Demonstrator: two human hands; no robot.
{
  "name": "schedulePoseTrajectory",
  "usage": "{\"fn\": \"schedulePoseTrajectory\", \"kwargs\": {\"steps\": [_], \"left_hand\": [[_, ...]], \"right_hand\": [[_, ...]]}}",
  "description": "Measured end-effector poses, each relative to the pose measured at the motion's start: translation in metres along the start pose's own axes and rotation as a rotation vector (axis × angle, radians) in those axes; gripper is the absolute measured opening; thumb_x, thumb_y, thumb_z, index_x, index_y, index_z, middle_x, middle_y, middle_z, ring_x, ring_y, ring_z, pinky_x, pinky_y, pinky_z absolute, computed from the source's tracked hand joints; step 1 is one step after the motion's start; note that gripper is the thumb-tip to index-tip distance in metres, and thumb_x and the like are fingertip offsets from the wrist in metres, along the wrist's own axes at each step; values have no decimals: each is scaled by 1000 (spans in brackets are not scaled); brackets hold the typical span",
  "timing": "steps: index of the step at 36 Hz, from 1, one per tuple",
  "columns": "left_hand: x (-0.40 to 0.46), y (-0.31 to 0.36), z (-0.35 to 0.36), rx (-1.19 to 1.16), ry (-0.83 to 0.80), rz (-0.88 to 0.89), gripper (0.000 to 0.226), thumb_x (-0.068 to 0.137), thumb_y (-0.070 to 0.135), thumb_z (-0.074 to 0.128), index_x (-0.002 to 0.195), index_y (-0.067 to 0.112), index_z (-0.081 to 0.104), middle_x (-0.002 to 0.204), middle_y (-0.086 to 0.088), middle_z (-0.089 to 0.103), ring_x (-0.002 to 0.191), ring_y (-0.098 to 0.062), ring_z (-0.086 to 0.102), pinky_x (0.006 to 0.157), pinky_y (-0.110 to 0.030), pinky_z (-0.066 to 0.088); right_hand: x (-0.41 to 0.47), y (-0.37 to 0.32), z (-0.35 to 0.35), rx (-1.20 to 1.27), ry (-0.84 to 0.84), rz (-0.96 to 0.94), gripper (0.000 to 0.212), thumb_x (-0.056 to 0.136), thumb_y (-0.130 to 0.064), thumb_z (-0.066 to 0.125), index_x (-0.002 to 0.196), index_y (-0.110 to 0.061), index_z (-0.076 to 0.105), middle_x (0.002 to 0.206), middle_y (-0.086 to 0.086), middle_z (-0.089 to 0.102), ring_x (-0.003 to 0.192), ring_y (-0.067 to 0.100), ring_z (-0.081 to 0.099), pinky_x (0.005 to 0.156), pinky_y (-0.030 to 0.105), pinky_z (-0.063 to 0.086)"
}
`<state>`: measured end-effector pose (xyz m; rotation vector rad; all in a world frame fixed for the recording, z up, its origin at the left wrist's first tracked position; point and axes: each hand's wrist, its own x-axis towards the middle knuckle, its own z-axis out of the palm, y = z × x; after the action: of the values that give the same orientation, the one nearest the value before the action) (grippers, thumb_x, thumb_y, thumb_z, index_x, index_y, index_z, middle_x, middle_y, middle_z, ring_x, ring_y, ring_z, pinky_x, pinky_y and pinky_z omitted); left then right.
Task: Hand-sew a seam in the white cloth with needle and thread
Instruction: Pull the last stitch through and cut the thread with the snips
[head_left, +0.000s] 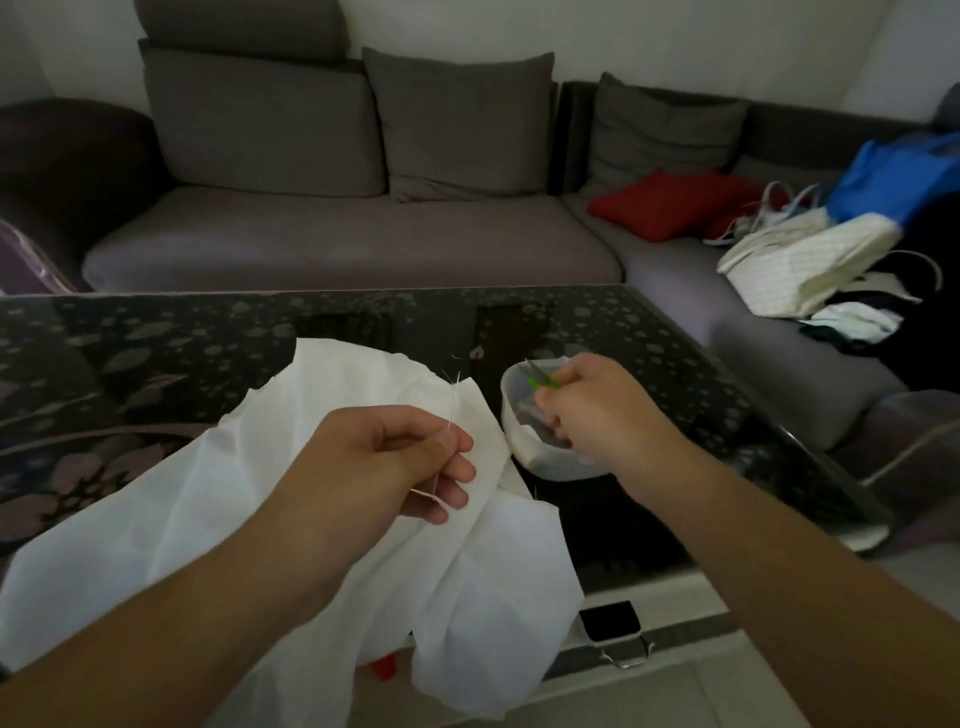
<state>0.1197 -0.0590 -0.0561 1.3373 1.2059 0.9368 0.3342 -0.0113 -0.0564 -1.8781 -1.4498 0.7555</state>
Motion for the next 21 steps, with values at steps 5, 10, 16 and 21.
{"fn": "schedulePoseTrajectory", "kwargs": {"steps": [5,10,16,21], "left_hand": [[12,-1,15,-29,-27,-10,21,102,14,62,95,13,82,85,-6,80,78,-23,78,70,-30,65],[18,-3,23,-40,-46,-8,20,101,18,64,96,16,82,88,-2,81,83,-19,79,76,-32,66],[23,-10,16,-46,-20,-16,18,99,20,66,94,17,84,90,1,81,87,-18,78,81,-36,65],[20,-15,15,-38,-20,-37,18,99,22,66,94,21,84,91,4,81,89,-16,78,85,-38,65]], "right_hand": [[51,31,-10,-462,120,69,22,94,-34,66,102,-14,72,81,3,66,70,16,62,53,28,43],[65,44,-6,-654,98,132,27,94,-26,69,119,-16,67,88,-2,57,78,14,54,73,28,48],[68,24,11,-663,-16,164,49,95,-43,67,134,-16,58,108,1,63,98,18,61,85,33,55],[66,31,18,-702,-125,246,24,98,-33,64,118,-19,63,94,2,59,86,18,56,76,30,46]]}}
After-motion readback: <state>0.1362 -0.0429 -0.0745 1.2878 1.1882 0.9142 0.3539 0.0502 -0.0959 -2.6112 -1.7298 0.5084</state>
